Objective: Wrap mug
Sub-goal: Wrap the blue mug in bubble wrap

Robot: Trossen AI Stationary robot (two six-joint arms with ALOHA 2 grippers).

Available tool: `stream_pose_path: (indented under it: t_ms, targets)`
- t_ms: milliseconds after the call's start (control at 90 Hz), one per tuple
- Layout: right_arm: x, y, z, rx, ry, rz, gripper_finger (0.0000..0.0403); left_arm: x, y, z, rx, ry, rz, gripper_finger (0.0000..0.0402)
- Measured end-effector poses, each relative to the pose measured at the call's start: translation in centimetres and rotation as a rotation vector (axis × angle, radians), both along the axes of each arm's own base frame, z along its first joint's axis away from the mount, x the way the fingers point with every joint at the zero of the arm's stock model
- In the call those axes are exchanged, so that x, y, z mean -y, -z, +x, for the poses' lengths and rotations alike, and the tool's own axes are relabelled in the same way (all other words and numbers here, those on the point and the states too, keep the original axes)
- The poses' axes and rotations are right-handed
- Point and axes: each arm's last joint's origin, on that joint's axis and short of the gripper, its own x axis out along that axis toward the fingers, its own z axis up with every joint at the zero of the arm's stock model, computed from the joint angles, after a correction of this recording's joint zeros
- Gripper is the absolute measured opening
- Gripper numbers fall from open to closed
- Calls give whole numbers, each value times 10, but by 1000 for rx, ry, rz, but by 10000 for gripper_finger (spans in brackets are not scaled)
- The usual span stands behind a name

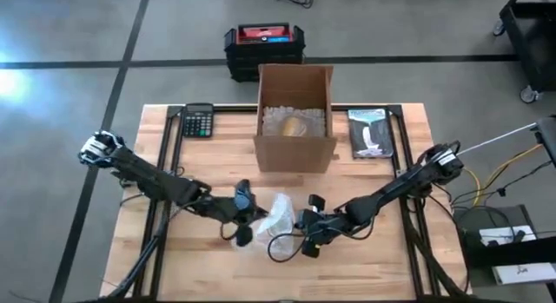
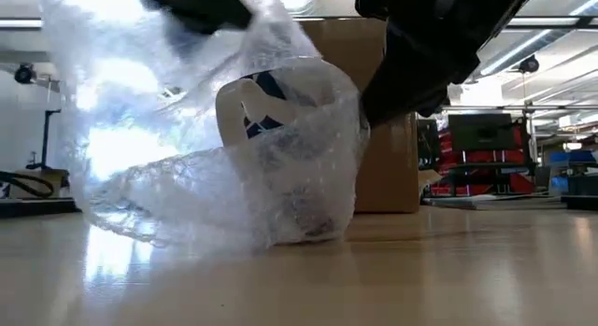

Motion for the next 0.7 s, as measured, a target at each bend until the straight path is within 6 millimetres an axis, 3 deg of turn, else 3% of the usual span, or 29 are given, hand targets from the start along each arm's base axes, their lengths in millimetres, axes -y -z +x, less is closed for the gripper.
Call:
stream_pose_path:
  t_ms: [100,211,300,500,611,700]
  targets:
    - [0,0,0,0,1,1,0,7,10,23,-42,51,21,0]
    - [0,0,-1,-5,0,0,0,13,36,41,-128,88,40,0]
    - [1,-12,-2,-39,-5,-11,0,14,52,51,-183,88,54,0]
    - [-5,-67,4,-47,-35,-54,0,16,58,63,-201,98,61,0]
    - [-5,-74,18,-10,-55,-86,0,16,57,64,-197,105,69,0]
    - [-1,-60,26,-54,-51,-116,0,16,56,64,-197,105,68,0]
